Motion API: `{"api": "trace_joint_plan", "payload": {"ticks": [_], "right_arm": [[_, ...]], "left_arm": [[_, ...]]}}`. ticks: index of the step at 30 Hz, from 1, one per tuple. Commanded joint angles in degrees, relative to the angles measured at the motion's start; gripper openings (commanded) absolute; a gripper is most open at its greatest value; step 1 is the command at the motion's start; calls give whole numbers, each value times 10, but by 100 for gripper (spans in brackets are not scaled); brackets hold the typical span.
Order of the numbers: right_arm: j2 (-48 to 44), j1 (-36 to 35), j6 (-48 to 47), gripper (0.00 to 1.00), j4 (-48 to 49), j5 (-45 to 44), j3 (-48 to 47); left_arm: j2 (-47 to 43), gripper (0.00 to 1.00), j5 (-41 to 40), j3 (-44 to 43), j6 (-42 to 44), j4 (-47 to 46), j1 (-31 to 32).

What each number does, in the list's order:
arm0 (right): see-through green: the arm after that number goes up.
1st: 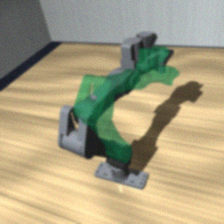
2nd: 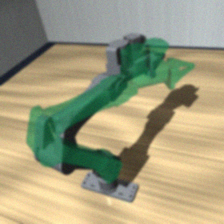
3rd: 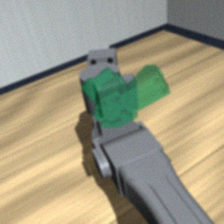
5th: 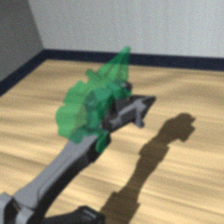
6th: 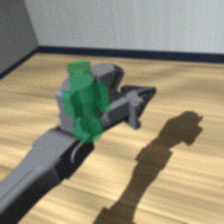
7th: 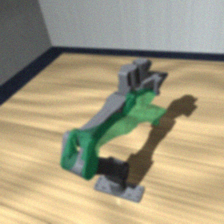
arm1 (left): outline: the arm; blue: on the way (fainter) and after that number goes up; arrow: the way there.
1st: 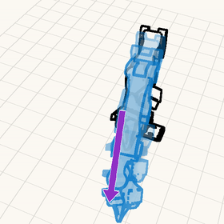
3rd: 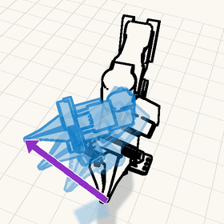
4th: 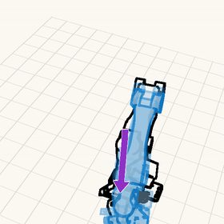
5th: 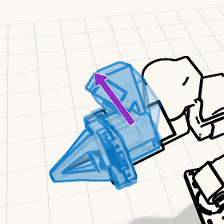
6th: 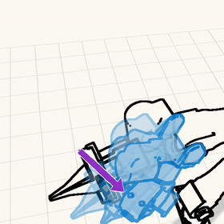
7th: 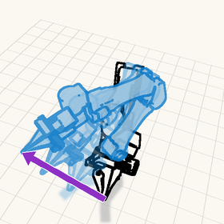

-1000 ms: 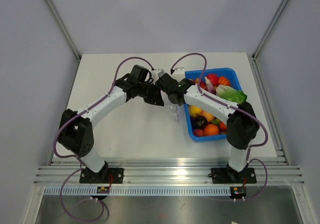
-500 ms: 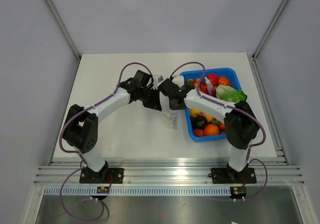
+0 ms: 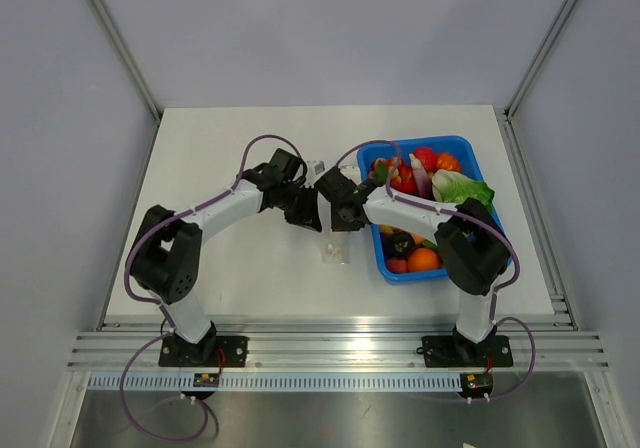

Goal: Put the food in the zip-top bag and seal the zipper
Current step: Open the zipper of the food storage bag at the center of the board.

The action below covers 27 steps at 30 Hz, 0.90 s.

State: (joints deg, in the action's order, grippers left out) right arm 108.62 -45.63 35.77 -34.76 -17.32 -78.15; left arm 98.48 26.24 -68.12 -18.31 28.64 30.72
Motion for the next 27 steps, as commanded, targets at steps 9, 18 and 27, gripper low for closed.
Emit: {"api": "trace_joint_plan", "payload": {"ticks": [9,18,27], "right_arm": [[-97,-6,43,24,126,92,36],[-85,-6,62,23,188,153,57],[14,-7,57,21,20,62,-8]], "left_arm": [[-74,0,82,-47,-11,-17,-4],[-86,0,102,-47,-17,-25,-7],[-116,0,102,-56,-7,-9,-26]]}}
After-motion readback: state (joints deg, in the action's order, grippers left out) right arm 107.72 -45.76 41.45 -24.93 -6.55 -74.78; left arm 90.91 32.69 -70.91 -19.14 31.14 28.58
